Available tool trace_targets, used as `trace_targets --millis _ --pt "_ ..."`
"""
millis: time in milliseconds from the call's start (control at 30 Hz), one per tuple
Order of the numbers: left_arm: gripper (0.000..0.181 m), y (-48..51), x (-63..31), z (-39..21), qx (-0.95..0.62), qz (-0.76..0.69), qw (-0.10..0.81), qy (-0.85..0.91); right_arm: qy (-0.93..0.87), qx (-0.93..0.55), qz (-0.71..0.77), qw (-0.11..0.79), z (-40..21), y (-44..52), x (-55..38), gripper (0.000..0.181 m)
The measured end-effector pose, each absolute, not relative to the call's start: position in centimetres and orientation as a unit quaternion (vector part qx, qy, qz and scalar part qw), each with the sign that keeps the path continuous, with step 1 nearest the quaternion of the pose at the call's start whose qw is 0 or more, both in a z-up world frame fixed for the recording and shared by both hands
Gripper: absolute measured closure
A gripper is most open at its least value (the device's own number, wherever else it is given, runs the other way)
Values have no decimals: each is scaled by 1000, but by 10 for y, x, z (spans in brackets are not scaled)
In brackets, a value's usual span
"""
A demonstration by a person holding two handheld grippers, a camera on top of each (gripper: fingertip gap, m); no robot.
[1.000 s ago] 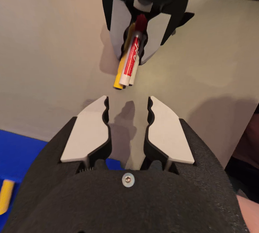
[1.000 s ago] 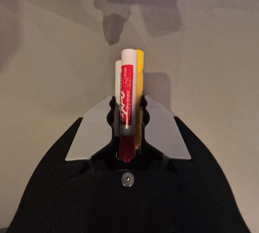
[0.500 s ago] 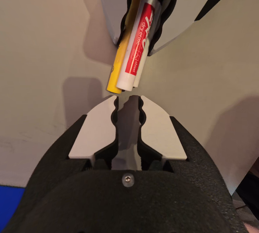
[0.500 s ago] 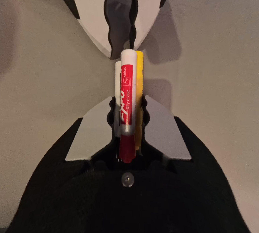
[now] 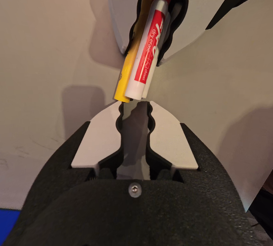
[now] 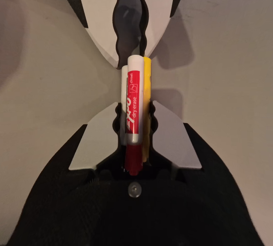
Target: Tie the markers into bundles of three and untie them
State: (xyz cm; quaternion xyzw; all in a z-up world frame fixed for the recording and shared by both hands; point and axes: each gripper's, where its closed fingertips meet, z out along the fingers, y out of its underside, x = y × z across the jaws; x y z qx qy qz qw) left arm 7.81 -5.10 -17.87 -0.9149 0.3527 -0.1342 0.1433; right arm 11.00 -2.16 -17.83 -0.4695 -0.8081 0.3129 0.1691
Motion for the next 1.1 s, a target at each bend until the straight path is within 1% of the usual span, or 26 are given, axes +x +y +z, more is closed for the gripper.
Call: trace_targets --millis 267,633,1000,1100 --pt "149 -50 82 -179 -913 -138 145 354 -807 -471 313 169 -178 -21 110 141" --pt "149 -53 83 -178 -915 -139 138 354 -818 -463 295 171 -179 -21 113 132" --pt "149 -54 85 -178 -914 -137 133 359 -833 -470 248 155 -180 -12 131 133" --pt "149 -55 88 -178 -912 -140 134 361 -833 -472 247 151 -180 -12 132 135"
